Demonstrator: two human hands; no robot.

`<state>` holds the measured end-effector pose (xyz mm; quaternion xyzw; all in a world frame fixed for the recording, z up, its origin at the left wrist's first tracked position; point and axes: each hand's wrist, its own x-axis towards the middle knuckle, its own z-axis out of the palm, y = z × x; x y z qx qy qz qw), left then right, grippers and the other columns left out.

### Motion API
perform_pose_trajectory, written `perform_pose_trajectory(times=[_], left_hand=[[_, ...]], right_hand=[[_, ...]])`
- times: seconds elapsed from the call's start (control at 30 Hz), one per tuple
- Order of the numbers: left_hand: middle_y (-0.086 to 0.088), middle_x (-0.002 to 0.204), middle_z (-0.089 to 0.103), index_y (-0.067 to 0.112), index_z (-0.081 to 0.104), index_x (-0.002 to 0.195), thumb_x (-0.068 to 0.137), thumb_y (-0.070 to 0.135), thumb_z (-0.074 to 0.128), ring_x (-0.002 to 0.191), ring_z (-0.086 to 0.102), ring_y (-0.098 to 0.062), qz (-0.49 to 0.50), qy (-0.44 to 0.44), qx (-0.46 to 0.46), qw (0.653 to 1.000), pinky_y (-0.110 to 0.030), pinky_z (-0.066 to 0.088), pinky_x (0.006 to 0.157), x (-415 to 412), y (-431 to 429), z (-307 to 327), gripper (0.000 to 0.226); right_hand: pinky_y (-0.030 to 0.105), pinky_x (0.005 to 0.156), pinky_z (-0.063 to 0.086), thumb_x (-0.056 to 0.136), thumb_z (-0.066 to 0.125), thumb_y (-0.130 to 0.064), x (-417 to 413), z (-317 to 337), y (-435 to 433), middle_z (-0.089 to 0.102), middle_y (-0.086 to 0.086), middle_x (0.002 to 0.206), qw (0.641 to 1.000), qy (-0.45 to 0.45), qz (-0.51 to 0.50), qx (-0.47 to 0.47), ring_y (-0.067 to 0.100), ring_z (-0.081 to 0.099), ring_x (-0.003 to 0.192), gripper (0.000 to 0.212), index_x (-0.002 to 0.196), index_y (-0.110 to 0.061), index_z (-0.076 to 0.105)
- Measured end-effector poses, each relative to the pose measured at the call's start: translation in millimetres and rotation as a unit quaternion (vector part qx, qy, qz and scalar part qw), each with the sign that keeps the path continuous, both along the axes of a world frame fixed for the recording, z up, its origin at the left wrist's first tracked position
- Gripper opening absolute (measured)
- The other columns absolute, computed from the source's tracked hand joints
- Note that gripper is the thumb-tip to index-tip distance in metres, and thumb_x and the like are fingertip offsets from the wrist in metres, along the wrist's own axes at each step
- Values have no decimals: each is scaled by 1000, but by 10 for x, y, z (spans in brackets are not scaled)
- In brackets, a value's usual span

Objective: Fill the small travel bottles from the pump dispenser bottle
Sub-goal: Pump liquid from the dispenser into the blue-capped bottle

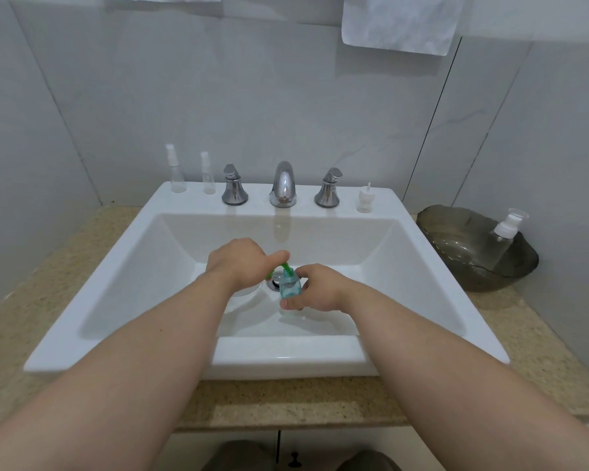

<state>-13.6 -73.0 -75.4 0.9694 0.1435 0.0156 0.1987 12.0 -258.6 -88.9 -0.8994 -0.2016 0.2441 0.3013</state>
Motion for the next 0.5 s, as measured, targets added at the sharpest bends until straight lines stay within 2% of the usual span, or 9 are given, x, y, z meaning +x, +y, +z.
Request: perform_pose_trajectory(times=[0.23,0.37,0.5], left_hand=[[1,68,64,13,72,70,86,63,50,69,62,-20,4,3,0,1000,-31,40,61,-3,9,3,57],[1,70,66,12,74,75,86,63,49,71,62,-20,1,6,0,1000,-31,40,62,4,14,2,58],[0,74,69,12,77,80,85,62,50,73,63,-20,-1,9,1,1000,-31,41,63,14,11,3,57]], right_hand=[[33,94,49,82,85,-40,-18,6,-3,70,-8,83,1000,5,4,-1,15,64,91,48,123,-25,65],[31,90,48,83,84,-40,-19,15,-6,71,-8,82,1000,6,6,1,13,63,90,46,122,-26,65],[29,82,47,83,84,-38,-15,4,-6,72,-9,77,1000,8,14,6,7,63,79,40,117,-27,66]])
